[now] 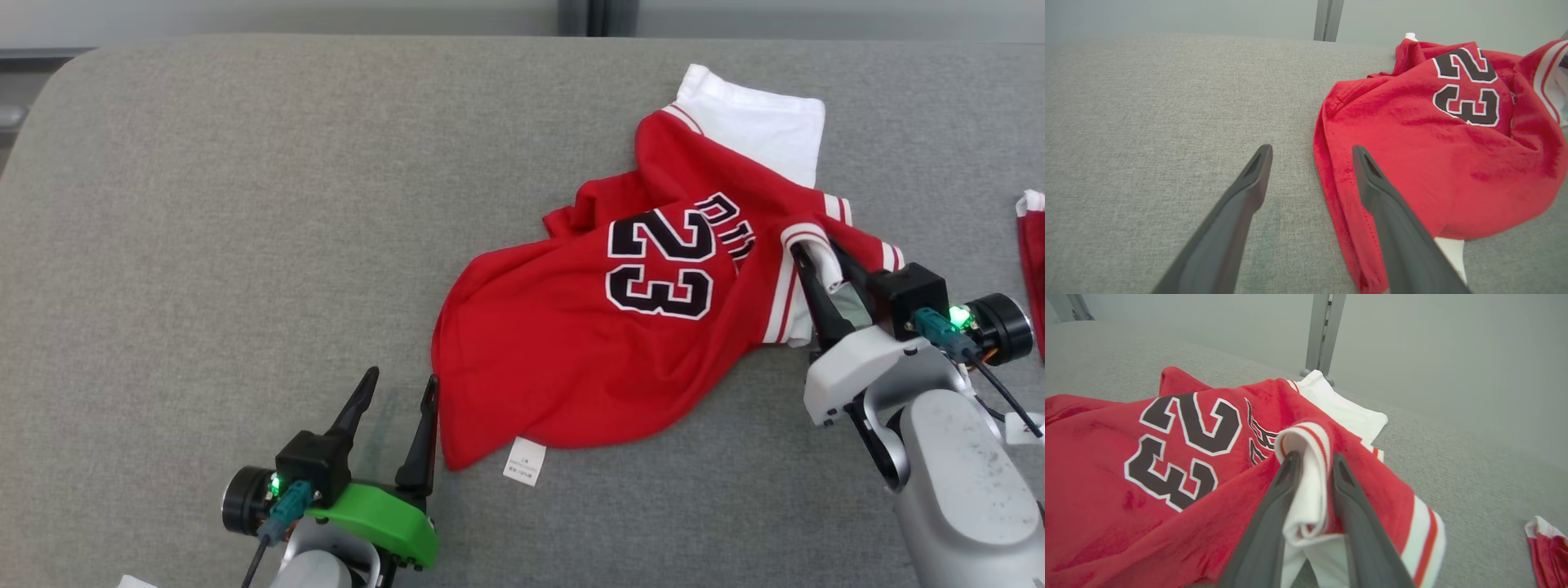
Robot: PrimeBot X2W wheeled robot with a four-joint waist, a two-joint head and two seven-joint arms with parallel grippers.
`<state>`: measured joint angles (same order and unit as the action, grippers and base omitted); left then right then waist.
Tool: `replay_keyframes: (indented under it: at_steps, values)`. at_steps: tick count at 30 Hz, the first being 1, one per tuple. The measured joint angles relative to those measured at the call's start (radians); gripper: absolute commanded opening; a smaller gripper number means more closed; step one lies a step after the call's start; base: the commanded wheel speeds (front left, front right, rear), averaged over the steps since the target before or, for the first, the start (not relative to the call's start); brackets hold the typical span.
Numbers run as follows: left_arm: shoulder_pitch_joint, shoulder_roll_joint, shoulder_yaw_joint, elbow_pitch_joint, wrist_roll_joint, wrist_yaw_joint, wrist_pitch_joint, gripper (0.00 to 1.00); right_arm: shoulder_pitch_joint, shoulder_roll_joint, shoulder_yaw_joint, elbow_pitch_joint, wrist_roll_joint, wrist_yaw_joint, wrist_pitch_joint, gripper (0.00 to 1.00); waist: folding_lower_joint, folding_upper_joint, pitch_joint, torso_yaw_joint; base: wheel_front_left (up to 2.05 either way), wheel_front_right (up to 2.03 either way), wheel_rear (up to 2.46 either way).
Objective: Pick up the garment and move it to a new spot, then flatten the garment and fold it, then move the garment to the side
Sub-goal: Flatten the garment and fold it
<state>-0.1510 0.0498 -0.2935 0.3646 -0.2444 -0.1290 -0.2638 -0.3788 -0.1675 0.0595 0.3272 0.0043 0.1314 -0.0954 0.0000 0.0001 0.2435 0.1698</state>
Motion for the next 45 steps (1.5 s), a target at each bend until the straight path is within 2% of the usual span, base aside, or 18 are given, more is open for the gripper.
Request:
replay_keyframes:
  at_steps: [1,2,3,8,12,17,26,31,39,40,41,42,44,45]
  values:
    - [-0.005,0.0,-0.002,0.0,-0.001,0.0,0.0,1.0,-0.026,0.011,-0.012,0.047,-0.01,0.0,-0.026,0.44,0.0,0.0,0.008,0.009,0.0,0.0,0.0]
    - [-0.007,0.0,-0.004,0.0,-0.001,0.0,0.0,1.0,-0.048,0.02,-0.021,0.086,-0.02,0.0,-0.04,0.81,0.0,0.0,0.015,0.015,0.0,0.0,0.0]
    - [-0.008,0.0,-0.006,0.0,-0.002,0.0,0.0,1.0,-0.073,0.023,-0.024,0.137,-0.048,0.0,-0.056,1.0,0.0,0.0,0.023,0.024,0.0,0.0,0.0]
    - [-0.011,0.0,-0.003,0.002,-0.002,0.0,0.0,1.0,-0.161,0.054,-0.087,0.29,-0.106,0.0,-0.145,1.0,0.0,0.0,0.052,0.049,0.0,0.0,0.0]
    - [-0.01,0.0,0.008,0.005,0.004,0.0,0.0,1.0,-0.183,0.072,-0.111,0.325,-0.122,0.0,-0.164,1.0,0.0,0.0,0.055,0.043,0.0,0.0,0.0]
    - [-0.008,0.0,0.024,0.007,0.013,0.0,0.0,1.0,-0.165,0.089,-0.114,0.222,-0.1,0.0,-0.167,1.0,0.0,0.0,0.04,0.013,0.0,0.0,0.0]
    - [0.015,-0.001,0.038,0.006,0.022,0.0,0.0,1.0,-0.004,0.102,-0.143,0.013,0.002,0.0,-0.167,1.0,0.0,0.0,-0.015,-0.036,0.0,0.0,0.0]
    - [0.033,-0.001,0.044,0.003,0.028,0.0,0.0,1.0,0.077,0.104,-0.185,0.029,0.003,0.0,-0.166,1.0,0.0,0.0,-0.042,-0.062,0.0,0.0,0.0]
    - [0.028,0.0,0.033,-0.002,0.03,0.0,0.0,1.0,0.041,0.103,-0.22,0.12,-0.003,0.0,-0.166,1.0,0.0,0.0,-0.01,-0.054,0.0,0.0,0.0]
    - [0.025,0.0,0.031,-0.002,0.03,0.0,0.0,1.0,0.032,0.103,-0.22,0.139,-0.003,0.0,-0.166,0.98,0.0,0.0,-0.004,-0.05,0.0,0.0,0.0]
    - [0.021,0.0,0.03,-0.002,0.03,0.0,0.0,1.0,0.025,0.104,-0.223,0.159,-0.003,0.0,-0.166,0.89,0.0,0.0,0.001,-0.046,0.0,0.0,0.0]
    - [0.018,0.0,0.03,-0.002,0.03,0.0,0.0,1.0,0.02,0.104,-0.223,0.174,-0.002,0.0,-0.166,0.4,0.0,0.0,0.004,-0.042,0.0,0.0,0.0]
    - [0.016,0.0,0.03,-0.001,0.03,0.0,0.0,1.0,0.007,0.105,-0.223,0.207,0.013,0.0,-0.166,0.0,0.0,0.0,0.012,-0.032,0.0,0.0,0.0]
    - [0.016,0.0,0.03,0.001,0.03,0.0,0.0,1.0,0.003,0.105,-0.219,0.216,0.018,0.0,-0.166,0.0,0.0,0.0,0.014,-0.029,0.0,0.0,0.0]
